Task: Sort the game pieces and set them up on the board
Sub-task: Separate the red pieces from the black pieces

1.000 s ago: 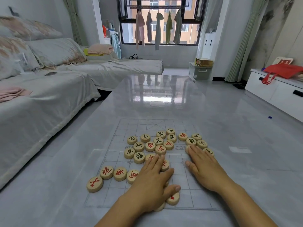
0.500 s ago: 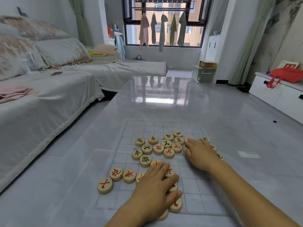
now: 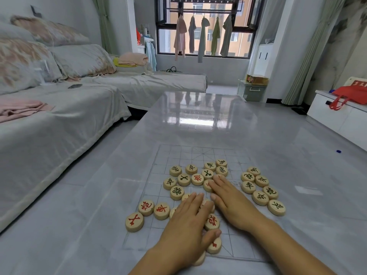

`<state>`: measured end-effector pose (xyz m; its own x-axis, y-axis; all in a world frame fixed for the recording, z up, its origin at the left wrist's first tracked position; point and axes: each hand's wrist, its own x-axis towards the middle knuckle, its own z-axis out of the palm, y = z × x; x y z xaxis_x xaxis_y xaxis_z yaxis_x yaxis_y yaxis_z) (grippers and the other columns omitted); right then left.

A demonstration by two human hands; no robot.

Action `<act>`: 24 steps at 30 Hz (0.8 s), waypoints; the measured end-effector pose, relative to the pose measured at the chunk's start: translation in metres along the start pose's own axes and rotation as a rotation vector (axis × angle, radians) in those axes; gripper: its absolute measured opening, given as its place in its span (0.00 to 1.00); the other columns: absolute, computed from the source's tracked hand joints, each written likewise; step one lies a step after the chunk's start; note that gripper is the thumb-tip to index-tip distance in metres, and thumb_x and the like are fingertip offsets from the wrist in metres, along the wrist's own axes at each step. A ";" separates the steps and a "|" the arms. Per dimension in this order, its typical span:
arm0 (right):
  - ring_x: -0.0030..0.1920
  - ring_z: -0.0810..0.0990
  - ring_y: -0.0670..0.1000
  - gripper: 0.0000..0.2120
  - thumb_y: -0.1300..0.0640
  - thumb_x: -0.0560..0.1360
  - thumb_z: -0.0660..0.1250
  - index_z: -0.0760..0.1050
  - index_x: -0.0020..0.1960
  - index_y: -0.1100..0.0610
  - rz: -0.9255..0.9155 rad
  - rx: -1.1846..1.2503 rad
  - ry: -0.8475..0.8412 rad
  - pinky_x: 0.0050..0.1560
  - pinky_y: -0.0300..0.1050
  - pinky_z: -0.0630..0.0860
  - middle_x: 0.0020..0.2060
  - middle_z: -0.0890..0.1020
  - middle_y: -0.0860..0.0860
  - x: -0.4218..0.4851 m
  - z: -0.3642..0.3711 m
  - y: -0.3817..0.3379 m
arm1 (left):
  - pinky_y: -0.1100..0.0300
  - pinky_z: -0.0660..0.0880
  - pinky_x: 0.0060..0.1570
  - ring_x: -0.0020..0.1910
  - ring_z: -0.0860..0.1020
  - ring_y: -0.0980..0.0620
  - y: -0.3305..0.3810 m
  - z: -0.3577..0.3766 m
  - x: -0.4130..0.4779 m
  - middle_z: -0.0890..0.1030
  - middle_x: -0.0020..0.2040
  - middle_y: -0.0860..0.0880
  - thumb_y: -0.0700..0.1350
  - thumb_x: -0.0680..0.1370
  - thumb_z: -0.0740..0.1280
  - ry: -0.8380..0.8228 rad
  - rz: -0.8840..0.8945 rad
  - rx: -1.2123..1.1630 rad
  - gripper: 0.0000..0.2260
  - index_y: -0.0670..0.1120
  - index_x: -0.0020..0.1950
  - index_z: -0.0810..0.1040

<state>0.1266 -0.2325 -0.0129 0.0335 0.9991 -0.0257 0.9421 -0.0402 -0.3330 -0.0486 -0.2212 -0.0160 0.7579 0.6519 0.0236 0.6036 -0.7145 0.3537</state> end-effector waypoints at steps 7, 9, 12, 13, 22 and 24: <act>0.68 0.45 0.28 0.29 0.34 0.75 0.42 0.51 0.73 0.44 -0.078 0.162 -0.036 0.68 0.27 0.41 0.67 0.51 0.32 -0.038 -0.002 -0.013 | 0.61 0.33 0.72 0.75 0.37 0.58 -0.002 -0.004 -0.002 0.41 0.77 0.56 0.71 0.63 0.37 -0.054 0.035 -0.004 0.42 0.56 0.75 0.40; 0.68 0.53 0.33 0.20 0.49 0.80 0.49 0.58 0.72 0.47 -0.071 0.238 0.029 0.72 0.33 0.48 0.69 0.57 0.35 -0.018 -0.012 -0.014 | 0.61 0.34 0.72 0.75 0.39 0.58 -0.003 -0.004 -0.002 0.42 0.77 0.56 0.71 0.64 0.38 -0.055 0.038 0.003 0.41 0.56 0.75 0.41; 0.71 0.54 0.37 0.21 0.52 0.81 0.50 0.59 0.73 0.52 -0.130 0.198 0.020 0.71 0.33 0.48 0.73 0.60 0.44 0.019 -0.015 -0.022 | 0.62 0.34 0.71 0.76 0.41 0.58 -0.003 -0.006 -0.003 0.45 0.78 0.56 0.69 0.65 0.40 -0.047 0.050 0.001 0.40 0.56 0.76 0.45; 0.72 0.54 0.39 0.21 0.52 0.81 0.50 0.58 0.73 0.53 -0.141 0.138 -0.002 0.71 0.34 0.47 0.74 0.59 0.46 0.028 -0.012 -0.024 | 0.62 0.34 0.71 0.76 0.43 0.57 -0.003 -0.007 -0.004 0.47 0.78 0.56 0.69 0.65 0.41 -0.045 0.053 0.004 0.41 0.55 0.76 0.47; 0.61 0.67 0.32 0.37 0.31 0.72 0.38 0.69 0.67 0.49 -0.150 0.242 -0.008 0.68 0.33 0.60 0.65 0.73 0.41 -0.006 -0.011 -0.036 | 0.62 0.43 0.72 0.75 0.52 0.55 -0.012 -0.007 -0.006 0.56 0.76 0.54 0.69 0.71 0.47 0.076 0.105 -0.012 0.34 0.55 0.74 0.57; 0.65 0.66 0.35 0.38 0.29 0.71 0.38 0.68 0.68 0.48 -0.192 0.285 -0.020 0.68 0.34 0.59 0.67 0.71 0.42 0.006 -0.016 -0.041 | 0.60 0.42 0.72 0.76 0.51 0.54 -0.015 -0.003 -0.008 0.55 0.76 0.54 0.69 0.69 0.43 0.117 0.139 0.004 0.35 0.56 0.74 0.56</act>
<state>0.0939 -0.2244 0.0158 -0.1444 0.9885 0.0450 0.7994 0.1433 -0.5834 -0.0645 -0.2145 -0.0183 0.8005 0.5715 0.1804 0.4960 -0.8007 0.3359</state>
